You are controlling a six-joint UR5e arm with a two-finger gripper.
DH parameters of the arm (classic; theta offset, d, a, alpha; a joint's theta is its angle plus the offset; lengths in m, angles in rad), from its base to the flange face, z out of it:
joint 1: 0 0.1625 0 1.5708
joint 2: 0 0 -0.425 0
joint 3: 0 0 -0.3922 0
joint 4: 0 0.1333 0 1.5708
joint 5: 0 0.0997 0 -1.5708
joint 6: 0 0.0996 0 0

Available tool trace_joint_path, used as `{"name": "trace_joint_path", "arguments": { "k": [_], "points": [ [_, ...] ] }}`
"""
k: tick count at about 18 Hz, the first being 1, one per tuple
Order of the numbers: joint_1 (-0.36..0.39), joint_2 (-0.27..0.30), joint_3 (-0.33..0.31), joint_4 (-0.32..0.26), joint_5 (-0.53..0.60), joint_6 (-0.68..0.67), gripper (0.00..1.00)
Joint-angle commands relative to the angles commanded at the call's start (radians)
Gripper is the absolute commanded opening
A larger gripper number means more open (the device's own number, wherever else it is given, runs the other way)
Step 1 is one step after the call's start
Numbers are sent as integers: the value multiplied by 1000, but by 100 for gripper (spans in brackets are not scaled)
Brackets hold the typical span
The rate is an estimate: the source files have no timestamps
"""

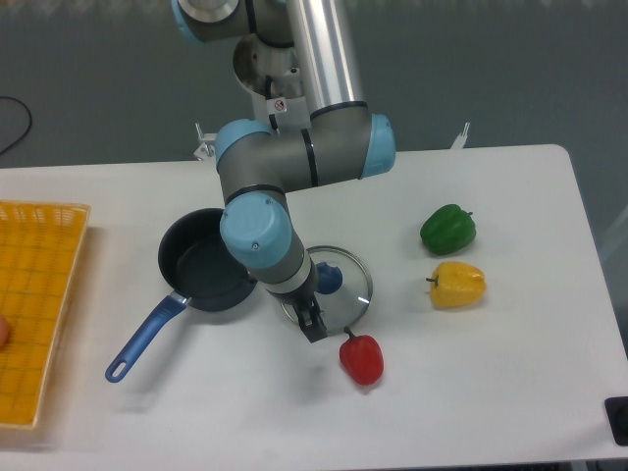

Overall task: Pick up the yellow pepper
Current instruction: 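Lift the gripper up from beside the red pepper near the glass lid, then move the gripper over to above the yellow pepper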

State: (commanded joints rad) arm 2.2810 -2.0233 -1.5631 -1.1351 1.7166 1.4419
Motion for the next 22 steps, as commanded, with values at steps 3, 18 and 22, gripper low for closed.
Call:
{"name": "trace_joint_path", "arguments": {
  "k": [3,18,22],
  "points": [
    [2,2,8,11,-17,-8,100],
    [11,-12,-21,90,-71,-219,100],
    [23,-15,-29,89,-13,-252,100]
  ]
}}
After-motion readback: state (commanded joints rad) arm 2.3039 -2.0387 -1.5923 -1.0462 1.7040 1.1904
